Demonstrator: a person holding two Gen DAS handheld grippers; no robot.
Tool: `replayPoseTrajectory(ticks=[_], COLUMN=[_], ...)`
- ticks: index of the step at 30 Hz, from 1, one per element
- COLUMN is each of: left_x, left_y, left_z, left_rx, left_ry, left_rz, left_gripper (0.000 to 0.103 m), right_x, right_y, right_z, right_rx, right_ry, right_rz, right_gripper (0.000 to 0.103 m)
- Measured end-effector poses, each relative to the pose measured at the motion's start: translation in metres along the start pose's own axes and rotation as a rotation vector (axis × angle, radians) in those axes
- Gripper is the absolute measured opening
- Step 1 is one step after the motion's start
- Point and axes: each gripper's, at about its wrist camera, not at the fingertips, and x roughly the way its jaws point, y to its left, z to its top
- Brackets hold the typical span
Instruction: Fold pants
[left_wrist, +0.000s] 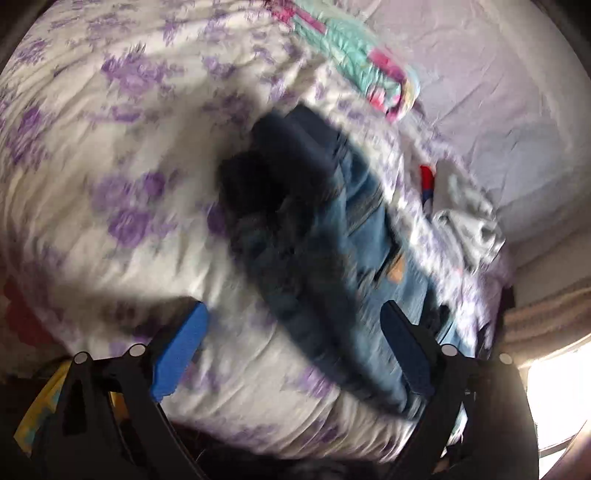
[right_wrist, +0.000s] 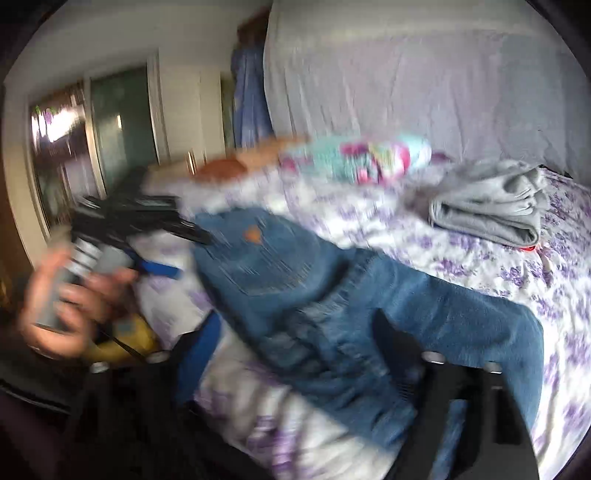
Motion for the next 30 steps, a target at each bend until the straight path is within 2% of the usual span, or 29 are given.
replayPoseTrajectory(ticks=[1, 2, 3, 5, 6, 7, 8, 9, 10, 11, 12, 14, 15, 16, 19, 22, 24, 25, 26, 28, 29, 30], left_x=[0.001, 0.007, 0.014, 0.028, 0.032, 0.031, 0.028, 0.025, 0.021, 0.017, 0.012, -0.001, -0.007, -0.016, -0.030, -0.025, -0.005, 0.009, 0.035, 0.069, 0.079, 0.076], left_y=[-0.001, -0.001, 0.000, 0.004, 0.005, 0.004, 0.000, -0.005, -0.011, -0.020, -0.029, -0.061, -0.081, -0.112, -0.184, -0.257, -0.275, -0.279, -0.280, -0.275, -0.271, -0.271], left_z=[0.003, 0.009, 0.013, 0.019, 0.021, 0.022, 0.023, 0.023, 0.024, 0.023, 0.021, 0.008, 0.001, -0.014, -0.058, -0.143, -0.191, -0.212, -0.236, -0.251, -0.256, -0.259], left_rx=[-0.008, -0.040, -0.065, -0.111, -0.127, -0.138, -0.135, -0.118, -0.084, -0.047, 0.001, 0.151, 0.235, 0.364, 0.664, 1.039, 1.202, 1.268, 1.348, 1.396, 1.406, 1.419], left_ry=[-0.001, 0.011, 0.025, 0.039, 0.033, 0.018, -0.001, -0.020, -0.038, -0.059, -0.085, -0.154, -0.190, -0.233, -0.302, -0.335, -0.278, -0.229, -0.137, -0.018, -0.007, -0.026], left_rz=[-0.029, -0.109, -0.140, -0.152, -0.149, -0.147, -0.144, -0.117, -0.086, -0.055, -0.017, 0.080, 0.119, 0.156, 0.192, 0.207, 0.205, 0.200, 0.202, 0.204, 0.214, 0.207], left_gripper=[0.092, 0.092, 0.092, 0.092, 0.091, 0.091, 0.079, 0.055, 0.047, 0.035, 0.031, 0.029, 0.029, 0.029, 0.029, 0.030, 0.031, 0.032, 0.033, 0.036, 0.038, 0.047], right_x=[-0.004, -0.003, -0.004, -0.006, -0.011, -0.015, -0.021, -0.026, -0.029, -0.032, -0.033, -0.033, -0.035, -0.041, -0.071, -0.106, -0.122, -0.124, -0.126, -0.123, -0.123, -0.122], right_y=[0.005, 0.009, 0.012, 0.010, 0.006, 0.002, 0.001, -0.006, -0.013, -0.024, -0.030, -0.044, -0.050, -0.059, -0.093, -0.125, -0.148, -0.155, -0.162, -0.172, -0.173, -0.175], right_z=[-0.004, -0.008, -0.012, -0.016, -0.015, -0.016, -0.017, -0.018, -0.018, -0.019, -0.021, -0.022, -0.023, -0.023, -0.019, -0.018, -0.024, -0.028, -0.033, -0.042, -0.046, -0.048], right_rx=[-0.006, -0.017, -0.027, -0.013, 0.016, 0.044, 0.061, 0.086, 0.113, 0.158, 0.178, 0.198, 0.206, 0.221, 0.305, 0.358, 0.399, 0.416, 0.433, 0.457, 0.467, 0.479], right_ry=[-0.006, 0.002, 0.012, 0.013, -0.003, -0.022, -0.035, -0.054, -0.066, -0.071, -0.067, -0.034, -0.032, -0.040, -0.102, -0.155, -0.142, -0.129, -0.115, -0.072, -0.064, -0.055], right_rz=[0.012, 0.024, 0.037, 0.046, 0.026, -0.034, -0.105, -0.181, -0.182, -0.184, -0.209, -0.273, -0.300, -0.339, -0.436, -0.562, -0.631, -0.648, -0.664, -0.666, -0.657, -0.631], right_gripper=[0.090, 0.090, 0.090, 0.090, 0.090, 0.091, 0.093, 0.093, 0.092, 0.079, 0.043, 0.027, 0.027, 0.027, 0.027, 0.029, 0.038, 0.039, 0.040, 0.043, 0.044, 0.047])
